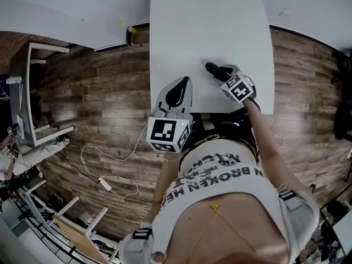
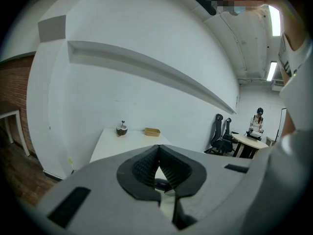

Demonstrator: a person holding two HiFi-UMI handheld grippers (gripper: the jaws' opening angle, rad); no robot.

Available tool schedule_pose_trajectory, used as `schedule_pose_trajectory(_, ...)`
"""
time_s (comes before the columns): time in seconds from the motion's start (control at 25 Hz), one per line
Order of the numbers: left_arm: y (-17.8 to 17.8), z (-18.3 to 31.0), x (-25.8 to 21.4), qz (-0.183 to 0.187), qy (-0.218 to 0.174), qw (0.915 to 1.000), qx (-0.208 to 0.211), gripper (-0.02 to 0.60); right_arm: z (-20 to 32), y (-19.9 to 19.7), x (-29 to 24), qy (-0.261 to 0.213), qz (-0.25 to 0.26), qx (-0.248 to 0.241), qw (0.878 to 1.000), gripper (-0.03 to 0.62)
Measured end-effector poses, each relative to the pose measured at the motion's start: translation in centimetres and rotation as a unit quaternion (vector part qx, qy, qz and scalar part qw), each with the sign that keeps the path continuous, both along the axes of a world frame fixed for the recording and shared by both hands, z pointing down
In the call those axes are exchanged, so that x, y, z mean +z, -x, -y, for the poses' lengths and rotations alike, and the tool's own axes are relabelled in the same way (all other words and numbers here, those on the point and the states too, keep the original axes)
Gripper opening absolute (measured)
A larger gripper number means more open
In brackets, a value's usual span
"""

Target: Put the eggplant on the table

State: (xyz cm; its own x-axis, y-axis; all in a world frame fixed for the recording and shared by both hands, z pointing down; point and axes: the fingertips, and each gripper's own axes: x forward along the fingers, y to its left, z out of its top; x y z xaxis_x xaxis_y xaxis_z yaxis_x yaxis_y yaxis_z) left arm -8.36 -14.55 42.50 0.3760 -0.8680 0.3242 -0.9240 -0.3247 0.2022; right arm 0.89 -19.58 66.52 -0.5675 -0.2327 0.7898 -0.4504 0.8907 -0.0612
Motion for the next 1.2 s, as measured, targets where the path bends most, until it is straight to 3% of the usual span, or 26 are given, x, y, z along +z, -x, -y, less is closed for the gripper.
schedule_pose_trajectory(1.2, -0.2, -0.6, 0.1, 0.003, 0.003, 1.0, -0.001, 0.006, -0.5, -0.5, 2.6, 0.022, -0.008, 0.008, 1.0, 0.198)
